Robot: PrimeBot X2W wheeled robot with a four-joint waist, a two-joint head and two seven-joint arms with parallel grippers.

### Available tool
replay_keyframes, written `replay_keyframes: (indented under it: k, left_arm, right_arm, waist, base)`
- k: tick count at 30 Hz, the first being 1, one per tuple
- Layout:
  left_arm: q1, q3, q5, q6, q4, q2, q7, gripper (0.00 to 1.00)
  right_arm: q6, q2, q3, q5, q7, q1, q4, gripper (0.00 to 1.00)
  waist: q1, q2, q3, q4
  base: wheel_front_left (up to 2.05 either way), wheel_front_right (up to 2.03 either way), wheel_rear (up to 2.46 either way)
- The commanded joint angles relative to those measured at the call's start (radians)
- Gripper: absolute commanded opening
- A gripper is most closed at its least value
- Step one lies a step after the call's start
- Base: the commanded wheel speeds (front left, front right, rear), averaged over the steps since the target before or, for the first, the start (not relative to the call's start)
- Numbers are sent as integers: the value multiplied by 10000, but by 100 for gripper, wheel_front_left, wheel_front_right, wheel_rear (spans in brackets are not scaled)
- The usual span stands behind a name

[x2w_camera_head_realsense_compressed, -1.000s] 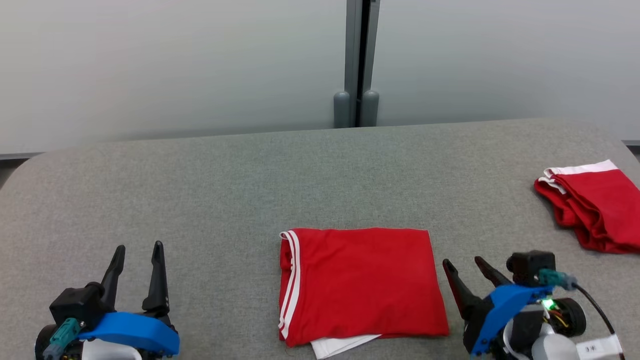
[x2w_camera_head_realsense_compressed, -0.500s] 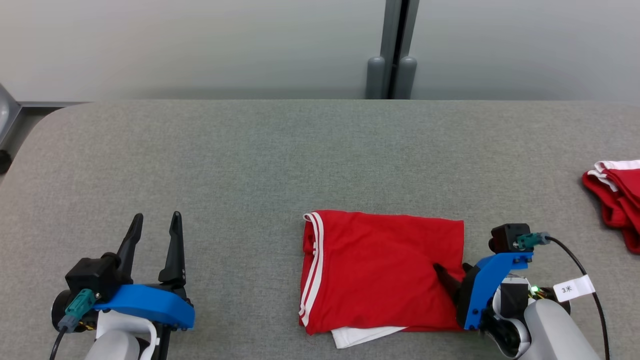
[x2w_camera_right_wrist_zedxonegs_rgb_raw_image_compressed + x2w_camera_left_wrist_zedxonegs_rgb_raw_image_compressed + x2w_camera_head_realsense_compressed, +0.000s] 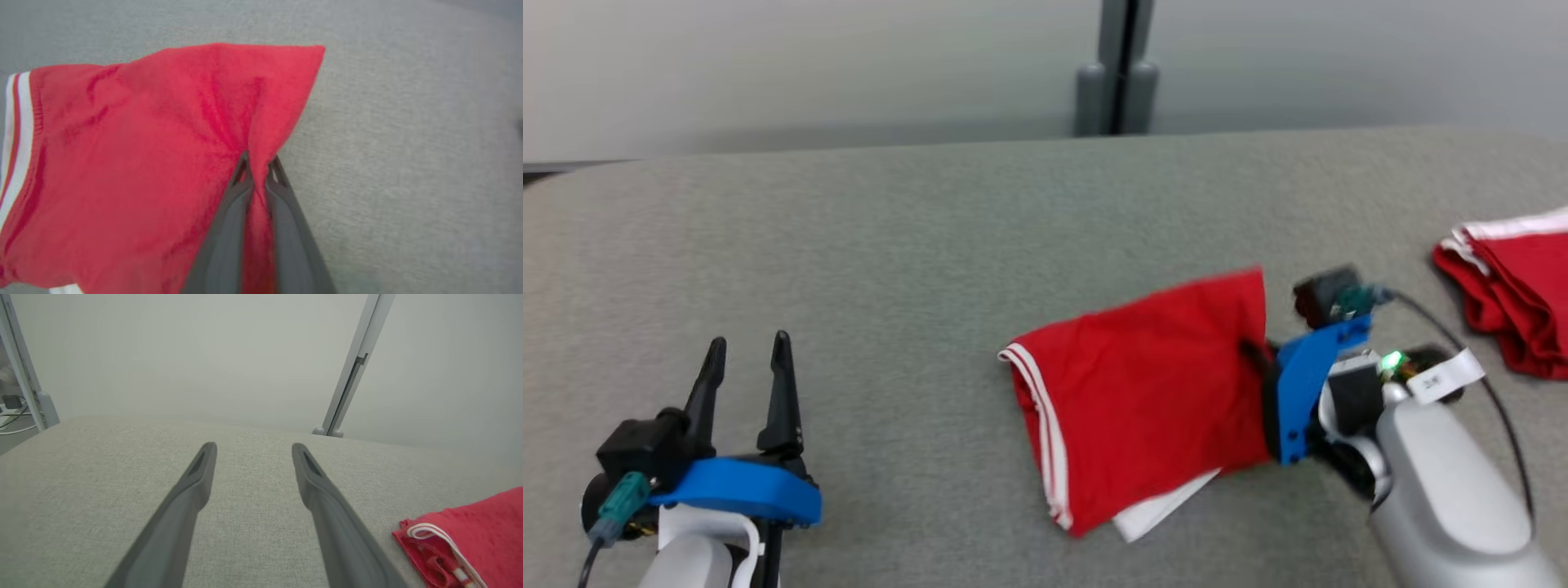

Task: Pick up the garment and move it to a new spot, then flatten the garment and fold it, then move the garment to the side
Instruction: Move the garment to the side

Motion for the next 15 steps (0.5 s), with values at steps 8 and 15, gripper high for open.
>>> replay_keyframes:
  k: [8,15]
  left_arm:
    - [-347,345,133,193,-734,412,-78,100]
    - [-883,439,332,359,-1545,765,105,100]
  right_arm:
    - [0,-2938,1603,842,755,-2254,-1674,0]
    - [-1,-5104,2359,1581,1111,-3742,-2399,0]
  waist:
    - [-1,-1,1180,-1154]
    - [-1,-1,2279,-1838]
  base:
    - [0,0,0]
    - [0,0,0]
